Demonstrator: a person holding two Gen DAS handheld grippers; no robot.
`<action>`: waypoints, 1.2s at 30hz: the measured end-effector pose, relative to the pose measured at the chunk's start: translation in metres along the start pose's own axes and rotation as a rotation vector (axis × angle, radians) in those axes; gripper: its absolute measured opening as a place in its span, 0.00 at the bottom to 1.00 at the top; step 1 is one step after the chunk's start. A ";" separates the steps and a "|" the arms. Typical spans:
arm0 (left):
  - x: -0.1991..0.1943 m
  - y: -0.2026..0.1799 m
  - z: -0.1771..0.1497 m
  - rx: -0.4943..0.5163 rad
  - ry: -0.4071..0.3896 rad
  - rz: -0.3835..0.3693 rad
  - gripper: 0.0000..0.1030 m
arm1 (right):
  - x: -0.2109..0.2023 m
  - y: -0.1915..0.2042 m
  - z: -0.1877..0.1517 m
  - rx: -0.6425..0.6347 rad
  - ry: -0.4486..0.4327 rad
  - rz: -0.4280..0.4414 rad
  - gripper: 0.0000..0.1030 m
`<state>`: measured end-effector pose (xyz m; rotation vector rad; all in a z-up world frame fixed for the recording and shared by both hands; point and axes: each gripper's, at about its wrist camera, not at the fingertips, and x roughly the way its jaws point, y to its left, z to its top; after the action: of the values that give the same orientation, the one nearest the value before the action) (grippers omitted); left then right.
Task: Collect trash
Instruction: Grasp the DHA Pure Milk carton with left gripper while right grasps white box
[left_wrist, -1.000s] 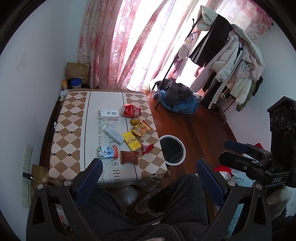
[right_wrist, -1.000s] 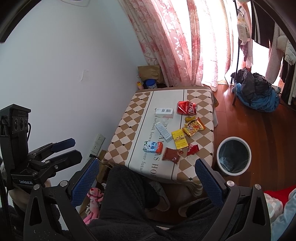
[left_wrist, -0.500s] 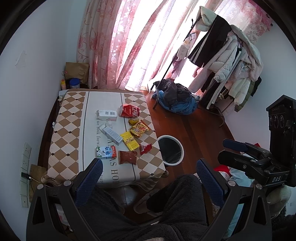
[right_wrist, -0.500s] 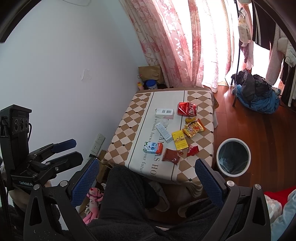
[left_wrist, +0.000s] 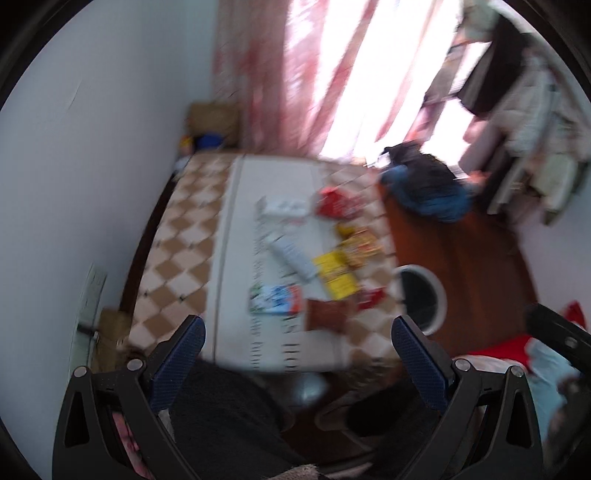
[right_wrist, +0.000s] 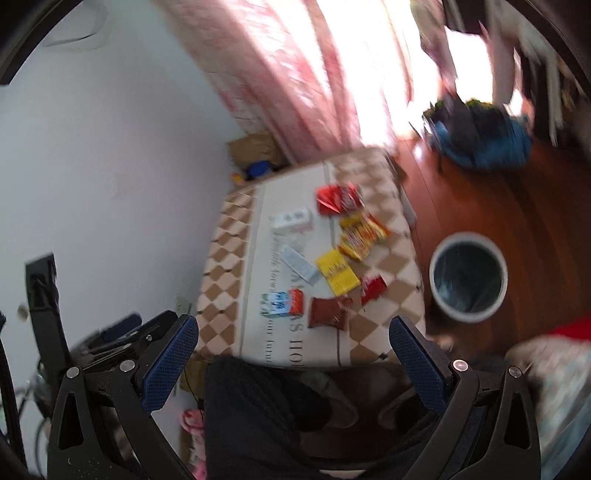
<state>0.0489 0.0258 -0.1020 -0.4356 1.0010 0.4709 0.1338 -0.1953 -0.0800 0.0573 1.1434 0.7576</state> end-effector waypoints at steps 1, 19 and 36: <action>0.019 0.006 0.000 -0.026 0.030 0.013 1.00 | 0.016 -0.009 0.000 0.027 0.020 -0.012 1.00; 0.277 0.074 0.001 -0.722 0.459 -0.071 0.99 | 0.247 -0.132 0.015 0.300 0.261 -0.220 1.00; 0.277 0.128 0.019 -0.243 0.366 0.240 0.54 | 0.303 -0.038 0.058 -0.025 0.363 -0.132 0.69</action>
<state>0.1168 0.1894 -0.3509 -0.6378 1.3644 0.7512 0.2617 -0.0322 -0.3121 -0.1820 1.4657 0.6803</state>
